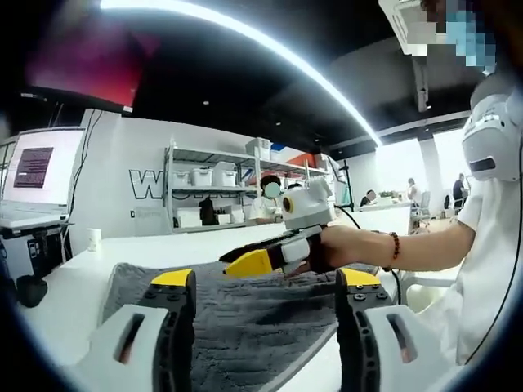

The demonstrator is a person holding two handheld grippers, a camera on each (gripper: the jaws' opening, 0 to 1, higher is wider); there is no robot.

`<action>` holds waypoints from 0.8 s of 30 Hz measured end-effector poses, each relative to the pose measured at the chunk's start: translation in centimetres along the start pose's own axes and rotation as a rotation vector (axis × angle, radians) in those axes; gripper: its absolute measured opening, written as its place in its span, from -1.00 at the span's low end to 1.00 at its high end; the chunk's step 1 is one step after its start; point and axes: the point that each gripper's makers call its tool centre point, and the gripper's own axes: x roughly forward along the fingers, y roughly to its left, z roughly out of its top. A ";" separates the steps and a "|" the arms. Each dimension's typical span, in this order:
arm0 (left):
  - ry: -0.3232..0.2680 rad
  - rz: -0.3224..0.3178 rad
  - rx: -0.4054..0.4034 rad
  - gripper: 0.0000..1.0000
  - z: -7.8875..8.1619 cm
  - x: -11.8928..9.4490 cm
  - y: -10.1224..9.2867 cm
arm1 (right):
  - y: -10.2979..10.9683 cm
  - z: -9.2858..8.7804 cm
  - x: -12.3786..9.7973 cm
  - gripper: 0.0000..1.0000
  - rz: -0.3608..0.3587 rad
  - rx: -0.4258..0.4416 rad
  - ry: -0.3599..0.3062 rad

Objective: Open the folded towel by lifting each exposed corner and separating the folded layers until the towel lies flat within the target outline without major curled edges

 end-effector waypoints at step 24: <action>0.002 -0.136 -0.032 0.55 0.3 2.5 -4.3 | 0.9 -0.2 -10.9 0.62 -0.104 -0.088 -0.086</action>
